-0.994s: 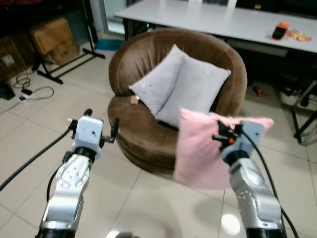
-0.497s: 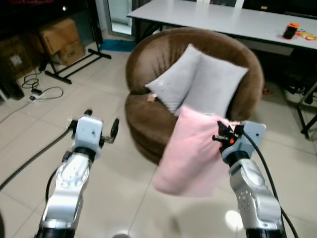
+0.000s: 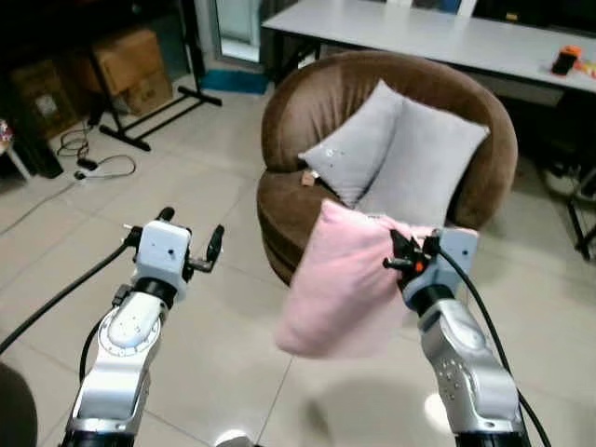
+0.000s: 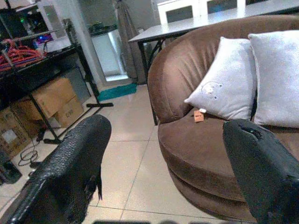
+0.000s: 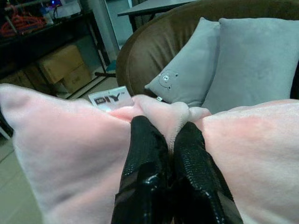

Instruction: Move the pillow to the sofa from floor

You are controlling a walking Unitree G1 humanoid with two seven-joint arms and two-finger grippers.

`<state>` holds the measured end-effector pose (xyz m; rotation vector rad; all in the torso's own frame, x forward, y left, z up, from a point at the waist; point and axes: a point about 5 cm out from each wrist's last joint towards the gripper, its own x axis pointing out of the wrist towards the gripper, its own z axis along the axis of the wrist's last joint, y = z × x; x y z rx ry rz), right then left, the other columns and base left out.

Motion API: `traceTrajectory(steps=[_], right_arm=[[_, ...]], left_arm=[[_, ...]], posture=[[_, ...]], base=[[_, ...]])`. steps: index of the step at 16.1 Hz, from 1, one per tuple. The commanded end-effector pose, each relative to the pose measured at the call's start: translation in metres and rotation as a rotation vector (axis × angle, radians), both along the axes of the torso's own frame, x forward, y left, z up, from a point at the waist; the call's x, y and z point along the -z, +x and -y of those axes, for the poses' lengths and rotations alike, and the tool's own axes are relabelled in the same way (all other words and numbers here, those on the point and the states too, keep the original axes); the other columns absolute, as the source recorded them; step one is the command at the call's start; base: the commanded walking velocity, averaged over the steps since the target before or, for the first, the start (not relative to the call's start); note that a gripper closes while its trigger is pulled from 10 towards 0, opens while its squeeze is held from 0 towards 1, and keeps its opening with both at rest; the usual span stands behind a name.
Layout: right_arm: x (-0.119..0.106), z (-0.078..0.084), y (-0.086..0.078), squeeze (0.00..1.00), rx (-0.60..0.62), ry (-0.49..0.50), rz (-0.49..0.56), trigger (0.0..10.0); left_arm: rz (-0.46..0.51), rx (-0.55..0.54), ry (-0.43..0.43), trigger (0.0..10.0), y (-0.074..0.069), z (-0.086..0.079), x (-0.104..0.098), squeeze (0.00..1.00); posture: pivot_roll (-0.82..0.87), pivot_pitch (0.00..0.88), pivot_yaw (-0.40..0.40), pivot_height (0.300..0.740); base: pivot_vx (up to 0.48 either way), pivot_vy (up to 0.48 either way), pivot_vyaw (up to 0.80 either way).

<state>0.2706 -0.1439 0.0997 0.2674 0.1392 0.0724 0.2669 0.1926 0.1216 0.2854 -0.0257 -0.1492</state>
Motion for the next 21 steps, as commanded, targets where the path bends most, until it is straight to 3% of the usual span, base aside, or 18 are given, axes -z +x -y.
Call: traceTrajectory(steps=[1,4,21], right_arm=[[-0.0109,-0.002,0.0035,0.0,-0.013,-0.001,0.048,10.0],[-0.0108,-0.0004,0.0045,0.0,-0.016,-0.008,0.047,10.0],[-0.0131,-0.0055,0.0077,0.0,-0.019,-0.023,0.058,10.0]], left_arm=[[0.024,0.009,-0.004,10.0,-0.0006,-0.0002,-0.0055,0.0],[0.026,0.015,-0.01,10.0,0.0002,0.0014,-0.0052,0.0],[0.017,0.027,-0.003,10.0,-0.0023,-0.0009,-0.0042,0.0]], posture=[[0.01,0.0,-0.021,0.74],[0.01,0.0,-0.026,0.74],[0.02,0.0,-0.023,0.74]], base=[[0.375,0.0,0.8],[0.379,0.0,0.68],[0.407,0.0,0.0]])
